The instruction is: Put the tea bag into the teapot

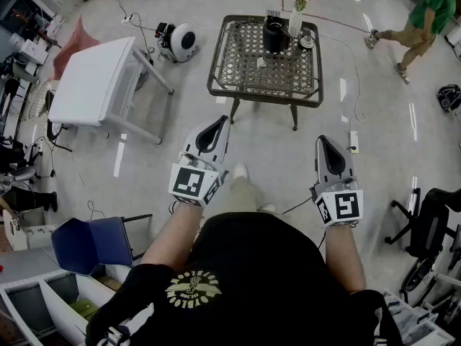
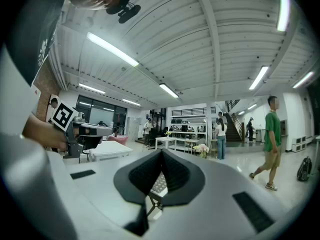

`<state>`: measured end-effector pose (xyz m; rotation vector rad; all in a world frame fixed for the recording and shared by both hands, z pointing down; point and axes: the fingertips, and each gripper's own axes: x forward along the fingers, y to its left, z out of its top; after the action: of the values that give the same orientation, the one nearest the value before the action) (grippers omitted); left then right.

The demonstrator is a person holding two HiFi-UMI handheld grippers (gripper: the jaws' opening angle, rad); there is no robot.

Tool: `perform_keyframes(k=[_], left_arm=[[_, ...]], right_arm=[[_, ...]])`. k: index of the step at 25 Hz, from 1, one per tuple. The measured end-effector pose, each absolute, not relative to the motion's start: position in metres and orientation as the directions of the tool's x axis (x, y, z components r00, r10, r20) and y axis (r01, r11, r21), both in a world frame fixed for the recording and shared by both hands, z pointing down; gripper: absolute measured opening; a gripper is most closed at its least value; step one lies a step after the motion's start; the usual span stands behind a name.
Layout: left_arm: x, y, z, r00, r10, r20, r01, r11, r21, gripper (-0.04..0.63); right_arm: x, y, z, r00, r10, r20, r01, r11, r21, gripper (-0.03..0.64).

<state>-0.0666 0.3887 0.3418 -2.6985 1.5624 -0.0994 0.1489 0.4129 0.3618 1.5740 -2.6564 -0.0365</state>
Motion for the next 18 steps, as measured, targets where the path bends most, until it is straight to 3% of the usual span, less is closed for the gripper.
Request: perform_keyframes(k=[18], left_arm=[[-0.086, 0.278, 0.365, 0.565, -0.821, 0.078, -0.823, -0.568, -0.017, 0.008]], right_arm=[[0.134, 0.311, 0.377, -0.427, -0.903, 0.052, -0.904, 0.428, 0.003, 0.005]])
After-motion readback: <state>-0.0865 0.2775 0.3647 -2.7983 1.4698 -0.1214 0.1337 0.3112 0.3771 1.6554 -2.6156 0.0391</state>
